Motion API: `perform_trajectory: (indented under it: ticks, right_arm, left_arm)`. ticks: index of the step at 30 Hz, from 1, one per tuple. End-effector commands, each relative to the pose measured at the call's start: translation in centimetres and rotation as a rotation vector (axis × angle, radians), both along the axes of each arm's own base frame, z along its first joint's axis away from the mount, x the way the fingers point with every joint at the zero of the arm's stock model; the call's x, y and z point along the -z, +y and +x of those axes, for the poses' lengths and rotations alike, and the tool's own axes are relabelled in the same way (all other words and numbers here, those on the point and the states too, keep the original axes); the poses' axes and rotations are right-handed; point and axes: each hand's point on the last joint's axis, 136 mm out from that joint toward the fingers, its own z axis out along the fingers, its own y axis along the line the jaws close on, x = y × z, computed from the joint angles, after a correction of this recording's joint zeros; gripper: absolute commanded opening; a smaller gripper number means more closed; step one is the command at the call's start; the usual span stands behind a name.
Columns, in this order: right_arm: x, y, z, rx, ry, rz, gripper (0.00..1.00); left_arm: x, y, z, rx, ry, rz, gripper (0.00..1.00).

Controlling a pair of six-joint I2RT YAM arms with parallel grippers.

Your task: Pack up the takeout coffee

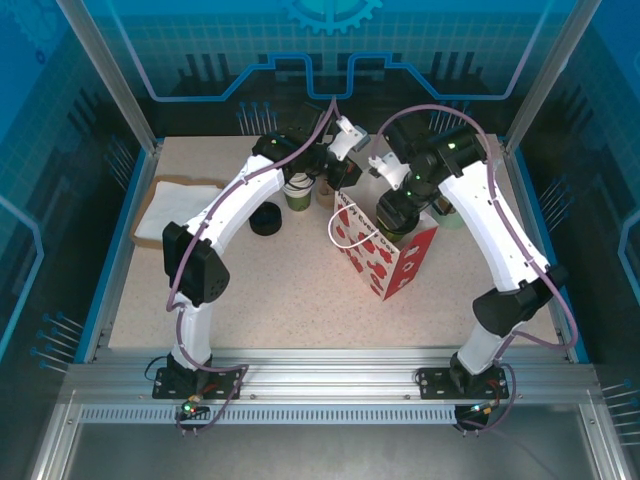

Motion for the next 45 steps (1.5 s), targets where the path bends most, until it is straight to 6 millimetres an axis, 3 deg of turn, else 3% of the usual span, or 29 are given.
perform_trajectory:
  ticks: [1, 45]
  right_arm:
    - [0.7, -0.7, -0.3, -0.011, 0.052, -0.028, 0.33]
    - [8.4, -0.9, 0.0, 0.031, 0.22, -0.05, 0.33]
  left_arm:
    - [-0.8, -0.3, -0.3, 0.035, -0.01, -0.016, 0.0]
    - [-1.1, 0.4, -0.3, 0.024, -0.016, -0.041, 0.0]
